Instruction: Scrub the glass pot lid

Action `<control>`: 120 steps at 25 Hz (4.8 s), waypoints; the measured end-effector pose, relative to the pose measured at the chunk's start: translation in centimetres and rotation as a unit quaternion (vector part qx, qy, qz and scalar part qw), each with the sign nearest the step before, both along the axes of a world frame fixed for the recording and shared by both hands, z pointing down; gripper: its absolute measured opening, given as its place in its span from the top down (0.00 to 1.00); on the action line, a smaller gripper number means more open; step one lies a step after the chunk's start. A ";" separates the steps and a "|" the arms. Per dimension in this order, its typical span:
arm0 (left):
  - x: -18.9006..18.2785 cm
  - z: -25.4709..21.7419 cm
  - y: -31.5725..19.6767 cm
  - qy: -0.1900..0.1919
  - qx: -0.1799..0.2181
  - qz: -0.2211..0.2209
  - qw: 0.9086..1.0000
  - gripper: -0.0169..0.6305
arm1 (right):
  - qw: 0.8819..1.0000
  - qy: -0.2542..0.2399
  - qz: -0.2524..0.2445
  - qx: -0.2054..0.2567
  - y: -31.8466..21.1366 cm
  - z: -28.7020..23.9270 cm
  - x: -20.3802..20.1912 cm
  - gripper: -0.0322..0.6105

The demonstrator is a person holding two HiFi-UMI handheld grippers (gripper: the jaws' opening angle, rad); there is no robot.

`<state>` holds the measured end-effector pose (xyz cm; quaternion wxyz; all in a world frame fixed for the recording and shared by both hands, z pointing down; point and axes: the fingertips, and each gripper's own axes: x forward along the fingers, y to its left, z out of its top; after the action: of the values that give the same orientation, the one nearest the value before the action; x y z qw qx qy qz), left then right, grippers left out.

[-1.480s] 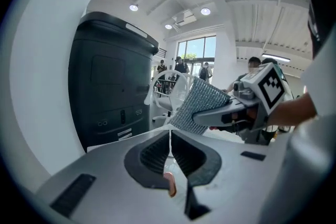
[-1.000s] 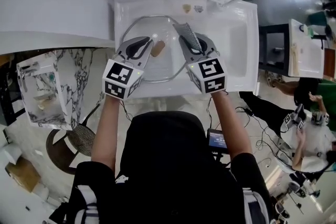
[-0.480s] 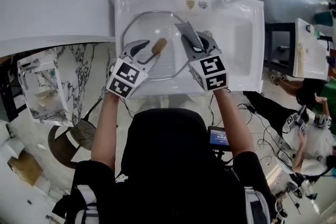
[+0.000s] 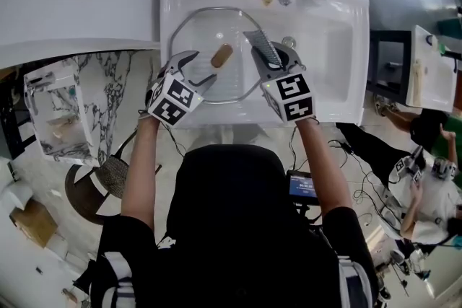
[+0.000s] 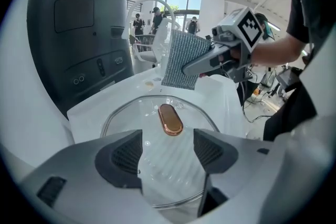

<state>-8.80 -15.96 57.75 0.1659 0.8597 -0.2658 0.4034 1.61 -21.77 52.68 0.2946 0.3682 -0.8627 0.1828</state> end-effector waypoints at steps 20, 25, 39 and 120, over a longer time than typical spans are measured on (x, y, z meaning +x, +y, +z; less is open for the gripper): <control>-0.5 4.5 0.4 -0.062 -0.022 0.034 0.997 0.53 | 1.000 0.017 -0.007 -0.021 0.8 2.2 1.0 0.85; -0.6 4.6 0.3 -0.058 -0.025 0.031 0.998 0.52 | 1.000 0.016 -0.009 -0.020 0.8 2.5 0.6 0.85; -0.5 4.7 0.3 -0.067 -0.035 0.034 0.997 0.52 | 0.988 0.128 -0.091 0.014 0.0 4.1 1.7 0.85; -0.5 4.7 0.2 -0.072 -0.039 0.023 0.996 0.52 | 0.956 -0.028 -0.284 -0.072 10.9 5.8 -3.6 0.84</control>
<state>-9.31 -15.81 62.41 0.1708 0.8272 -0.2410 0.4781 -2.02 -10.85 58.49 0.3362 0.0808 -0.9240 0.1634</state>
